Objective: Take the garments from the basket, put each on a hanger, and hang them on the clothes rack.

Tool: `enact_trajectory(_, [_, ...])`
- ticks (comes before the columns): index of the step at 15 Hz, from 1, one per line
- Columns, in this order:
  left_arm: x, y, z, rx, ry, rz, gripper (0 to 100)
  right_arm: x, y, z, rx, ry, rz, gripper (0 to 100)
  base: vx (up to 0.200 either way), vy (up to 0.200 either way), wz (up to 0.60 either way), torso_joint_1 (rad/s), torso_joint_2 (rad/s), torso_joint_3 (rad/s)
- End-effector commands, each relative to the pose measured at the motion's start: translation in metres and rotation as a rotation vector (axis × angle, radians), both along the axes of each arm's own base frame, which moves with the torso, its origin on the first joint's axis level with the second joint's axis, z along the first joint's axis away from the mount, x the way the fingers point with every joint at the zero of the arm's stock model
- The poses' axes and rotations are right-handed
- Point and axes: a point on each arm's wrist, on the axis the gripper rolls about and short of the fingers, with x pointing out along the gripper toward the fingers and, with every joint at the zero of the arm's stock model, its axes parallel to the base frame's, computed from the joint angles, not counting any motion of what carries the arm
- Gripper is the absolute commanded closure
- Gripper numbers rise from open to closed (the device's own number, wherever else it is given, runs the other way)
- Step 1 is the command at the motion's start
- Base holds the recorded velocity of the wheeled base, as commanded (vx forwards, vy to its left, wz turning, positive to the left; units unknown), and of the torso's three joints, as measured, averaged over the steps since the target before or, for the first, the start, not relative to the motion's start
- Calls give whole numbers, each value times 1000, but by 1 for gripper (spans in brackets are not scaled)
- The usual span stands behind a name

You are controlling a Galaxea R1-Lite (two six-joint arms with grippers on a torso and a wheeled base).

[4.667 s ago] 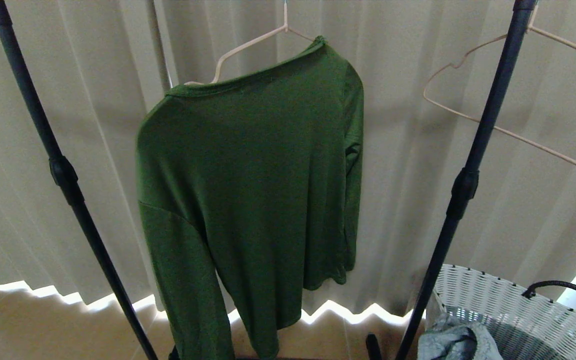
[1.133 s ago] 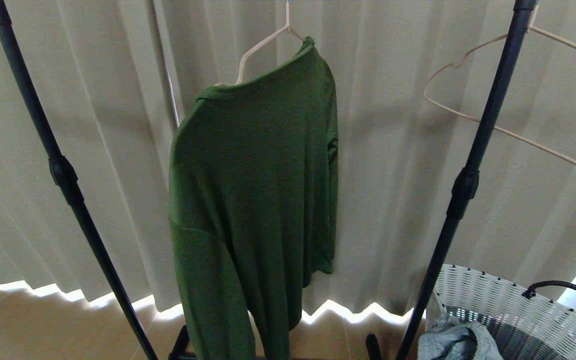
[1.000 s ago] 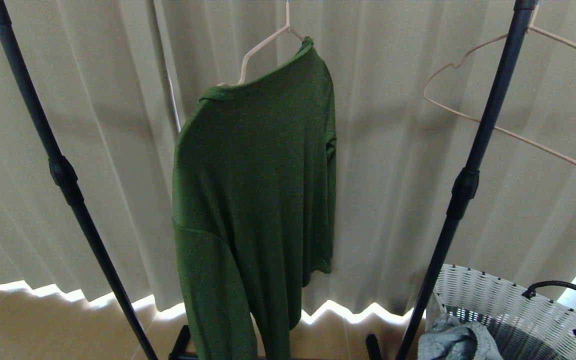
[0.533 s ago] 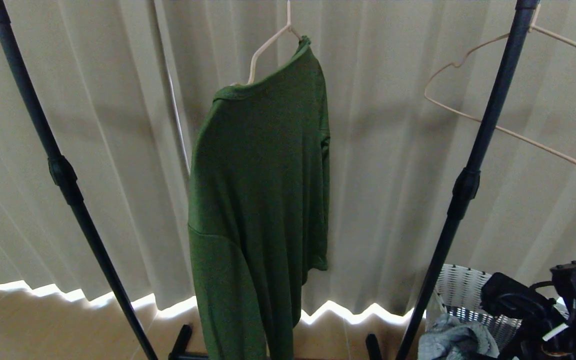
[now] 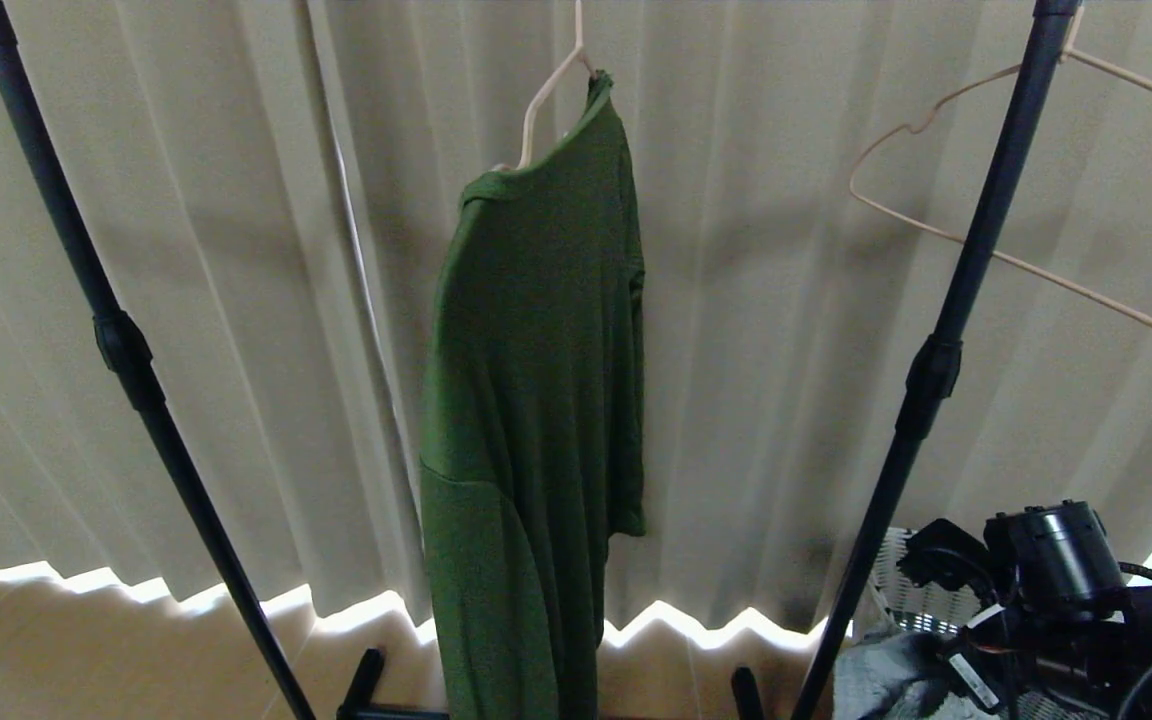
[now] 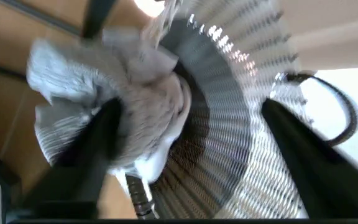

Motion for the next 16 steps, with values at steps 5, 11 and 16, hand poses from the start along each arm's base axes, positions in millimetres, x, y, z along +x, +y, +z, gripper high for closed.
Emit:
enact_trajectory(5, [0, 0, 0, -3, -1, 1, 0, -11, 4, 20, 23, -83, 28, 100, 0, 0, 0, 0, 0, 0])
enact_trajectory(11, [0, 0, 0, 2, 2, 1, 0, -55, 6, 83, 143, -410, 106, 100, 0, 0, 0, 0, 0, 0])
enact_trajectory(16, [0, 0, 0, 5, 2, 0, 0, -75, 9, 86, 200, -436, 200, 100, -80, 0, 0, -1, -1, 1])
